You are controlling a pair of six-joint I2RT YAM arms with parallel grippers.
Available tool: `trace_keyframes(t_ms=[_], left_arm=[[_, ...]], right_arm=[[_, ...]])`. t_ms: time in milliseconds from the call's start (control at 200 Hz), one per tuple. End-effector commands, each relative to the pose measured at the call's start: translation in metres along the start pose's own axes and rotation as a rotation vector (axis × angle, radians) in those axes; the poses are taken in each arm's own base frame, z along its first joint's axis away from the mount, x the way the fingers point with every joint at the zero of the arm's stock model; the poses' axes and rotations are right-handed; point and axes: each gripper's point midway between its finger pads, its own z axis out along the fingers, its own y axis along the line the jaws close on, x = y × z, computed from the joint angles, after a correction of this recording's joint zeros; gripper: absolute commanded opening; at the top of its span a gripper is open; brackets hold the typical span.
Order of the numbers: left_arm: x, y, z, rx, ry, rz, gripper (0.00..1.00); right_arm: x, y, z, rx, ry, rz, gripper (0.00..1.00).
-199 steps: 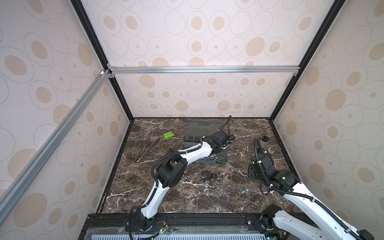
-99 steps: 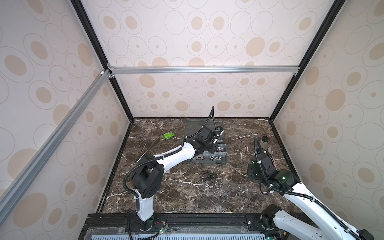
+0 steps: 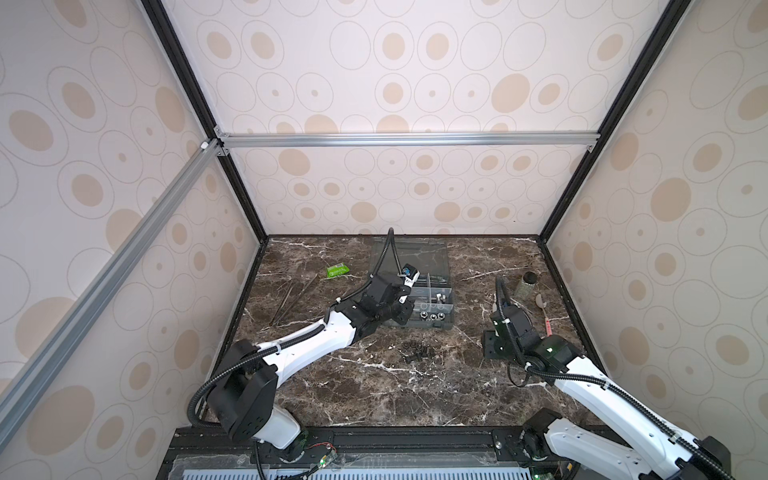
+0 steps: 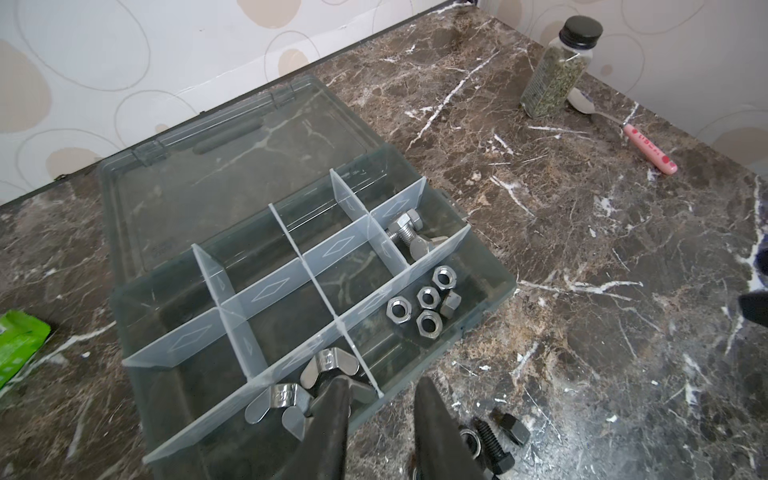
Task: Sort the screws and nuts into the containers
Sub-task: 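Withdraw the left gripper from the box while the right gripper lowers toward the black pile, then grasp a black square nut from the pile with the right gripper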
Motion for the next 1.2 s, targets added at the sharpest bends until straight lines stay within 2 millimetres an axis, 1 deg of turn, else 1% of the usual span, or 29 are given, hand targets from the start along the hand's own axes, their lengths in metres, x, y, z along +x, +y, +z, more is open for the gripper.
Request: trace_keyframes(t_ms=[0, 140, 310, 440, 615, 900, 1015, 1195], left_arm=[[-0.003, 0.013, -0.014, -0.046, -0.055, -0.062, 0.28], [0.001, 0.021, -0.028, -0.065, -0.110, -0.121, 0.30], [0.011, 0.030, -0.037, -0.094, -0.127, -0.160, 0.30], [0.019, 0.035, -0.038, -0.108, -0.120, -0.172, 0.31], [0.023, 0.039, -0.036, -0.119, -0.116, -0.184, 0.32], [0.024, 0.041, -0.033, -0.111, -0.116, -0.189, 0.33], [0.028, 0.042, -0.031, -0.111, -0.109, -0.184, 0.33], [0.022, 0.044, -0.036, -0.112, -0.142, -0.194, 0.33]], right_arm=[[0.005, 0.011, 0.009, -0.053, 0.032, 0.037, 0.47], [0.013, 0.022, 0.019, -0.087, 0.061, 0.052, 0.46], [0.019, 0.035, 0.027, -0.107, 0.075, 0.049, 0.46], [0.026, 0.046, 0.036, -0.116, 0.096, 0.035, 0.46], [0.031, 0.063, 0.047, -0.124, 0.126, 0.012, 0.46], [0.035, 0.094, 0.061, -0.142, 0.168, -0.044, 0.47], [0.037, 0.101, 0.066, -0.133, 0.177, -0.058, 0.46], [0.038, 0.112, 0.073, -0.150, 0.184, -0.057, 0.46]])
